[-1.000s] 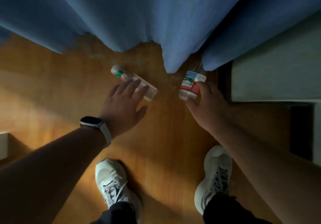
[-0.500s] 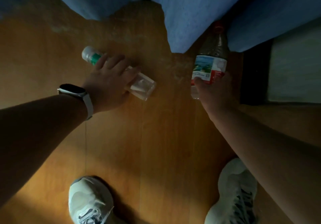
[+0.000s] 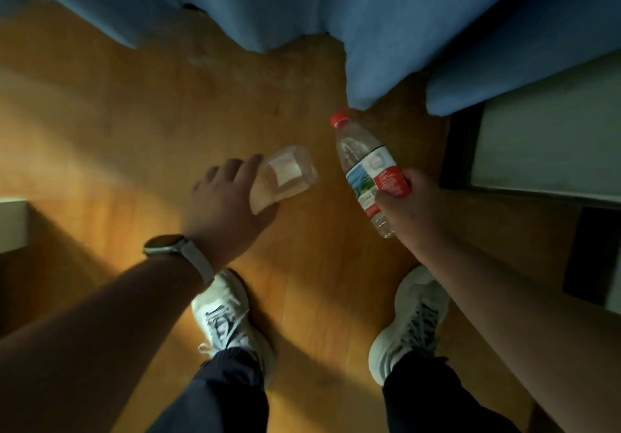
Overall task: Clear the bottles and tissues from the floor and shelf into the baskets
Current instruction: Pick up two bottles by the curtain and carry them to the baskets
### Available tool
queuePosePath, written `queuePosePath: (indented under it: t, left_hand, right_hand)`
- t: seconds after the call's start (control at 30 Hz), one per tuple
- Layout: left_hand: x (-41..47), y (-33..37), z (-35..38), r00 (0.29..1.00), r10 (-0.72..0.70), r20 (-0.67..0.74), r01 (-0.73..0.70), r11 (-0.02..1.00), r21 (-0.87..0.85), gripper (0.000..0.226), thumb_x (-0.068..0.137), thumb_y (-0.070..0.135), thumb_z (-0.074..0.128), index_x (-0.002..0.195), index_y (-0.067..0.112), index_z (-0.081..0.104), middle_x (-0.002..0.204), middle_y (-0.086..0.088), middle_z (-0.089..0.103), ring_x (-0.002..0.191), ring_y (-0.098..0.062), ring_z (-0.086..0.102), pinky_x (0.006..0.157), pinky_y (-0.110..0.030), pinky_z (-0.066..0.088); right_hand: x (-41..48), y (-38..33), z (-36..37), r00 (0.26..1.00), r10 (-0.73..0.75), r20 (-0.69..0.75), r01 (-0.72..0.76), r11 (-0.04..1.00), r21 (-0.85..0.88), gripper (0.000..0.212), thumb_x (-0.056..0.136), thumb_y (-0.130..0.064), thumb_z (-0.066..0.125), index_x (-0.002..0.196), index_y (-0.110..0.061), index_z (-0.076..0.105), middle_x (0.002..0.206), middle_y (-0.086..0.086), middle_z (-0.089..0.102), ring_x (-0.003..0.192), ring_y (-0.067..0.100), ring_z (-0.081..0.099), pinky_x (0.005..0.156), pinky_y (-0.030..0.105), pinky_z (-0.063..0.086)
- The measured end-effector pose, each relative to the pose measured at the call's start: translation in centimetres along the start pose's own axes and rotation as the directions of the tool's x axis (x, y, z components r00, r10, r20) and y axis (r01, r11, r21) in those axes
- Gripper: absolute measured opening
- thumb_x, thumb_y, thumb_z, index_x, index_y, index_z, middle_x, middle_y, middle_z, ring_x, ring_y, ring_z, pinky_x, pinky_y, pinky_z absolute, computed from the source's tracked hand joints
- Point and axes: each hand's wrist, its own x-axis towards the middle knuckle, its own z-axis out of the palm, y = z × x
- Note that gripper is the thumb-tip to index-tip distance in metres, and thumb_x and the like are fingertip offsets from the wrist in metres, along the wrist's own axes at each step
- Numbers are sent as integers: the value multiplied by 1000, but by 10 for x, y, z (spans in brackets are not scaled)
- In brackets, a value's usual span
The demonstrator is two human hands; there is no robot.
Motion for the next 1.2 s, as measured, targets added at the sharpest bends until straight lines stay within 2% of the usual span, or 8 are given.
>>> queuePosePath:
  t: [0.2, 0.27, 0.37, 0.47, 0.63, 0.87, 1.07, 1.2]
  left_hand:
    - [-80, 23, -105, 986, -134, -103, 119, 983, -136, 75, 76, 43, 78, 139, 16, 47, 122, -11, 62, 102, -36, 60, 75, -44, 53]
    - [-105, 30, -146, 969, -186, -162, 157, 972, -175, 74, 77, 43, 77, 139, 17, 46, 123, -9, 61, 103, -35, 59, 76, -43, 52]
    - [-146, 41, -210, 939, -274, -207, 223, 945, -241, 72, 79, 45, 73, 140, 20, 44, 126, -6, 59, 108, -32, 58, 80, -41, 51]
    - [-188, 43, -272, 888, -395, -235, 317, 896, -310, 74, 82, 50, 69, 144, 25, 38, 134, -3, 55, 118, -28, 54, 88, -42, 52]
    - [-268, 49, -369, 748, -578, -326, 414, 790, -453, 76, 81, 56, 66, 144, 26, 38, 132, 0, 55, 116, -22, 54, 85, -33, 46]
    - [-377, 45, -464, 507, -748, -429, 400, 645, -652, 73, 79, 55, 66, 140, 20, 46, 127, -1, 58, 114, -16, 52, 95, -31, 43]
    - [-463, 14, -489, 325, -863, -387, 386, 495, -778, 64, 83, 56, 68, 138, 34, 43, 119, 10, 54, 105, -11, 54, 82, -34, 48]
    - [-507, -27, -503, 234, -920, -314, 298, 376, -878, 62, 78, 72, 62, 130, 46, 42, 115, 14, 55, 101, -10, 57, 76, -36, 52]
  right_hand:
    - [-92, -84, -34, 970, -201, 138, 214, 973, -89, 52, 83, -26, 73, 129, -23, 50, 117, 2, 58, 96, 18, 63, 71, 38, 60]
    - [-125, -117, -46, 947, -269, 174, 292, 949, -122, 53, 83, -29, 73, 130, -24, 50, 115, -2, 56, 95, 13, 61, 67, 29, 58]
    - [-179, -172, -62, 913, -356, 200, 386, 911, -142, 48, 83, -30, 72, 126, -28, 52, 111, -9, 57, 88, 2, 57, 53, 10, 44]
    - [-238, -234, -72, 873, -434, 222, 466, 876, -123, 47, 84, -35, 72, 126, -29, 52, 110, -11, 57, 86, 1, 57, 58, 11, 44]
    - [-349, -317, -85, 763, -561, 321, 611, 788, -74, 43, 85, -43, 68, 123, -36, 49, 102, -20, 54, 83, -1, 59, 51, 9, 46]
    - [-483, -389, -90, 580, -675, 456, 755, 655, 8, 45, 87, -40, 67, 126, -30, 48, 107, -14, 54, 86, -1, 57, 49, 4, 41]
    - [-563, -436, -65, 411, -724, 554, 854, 519, 44, 41, 86, -39, 70, 121, -30, 51, 106, -15, 60, 83, -4, 61, 54, 7, 46]
    - [-611, -470, -21, 364, -734, 574, 862, 499, 90, 32, 84, -36, 72, 110, -36, 54, 101, -15, 64, 85, -5, 63, 57, 15, 52]
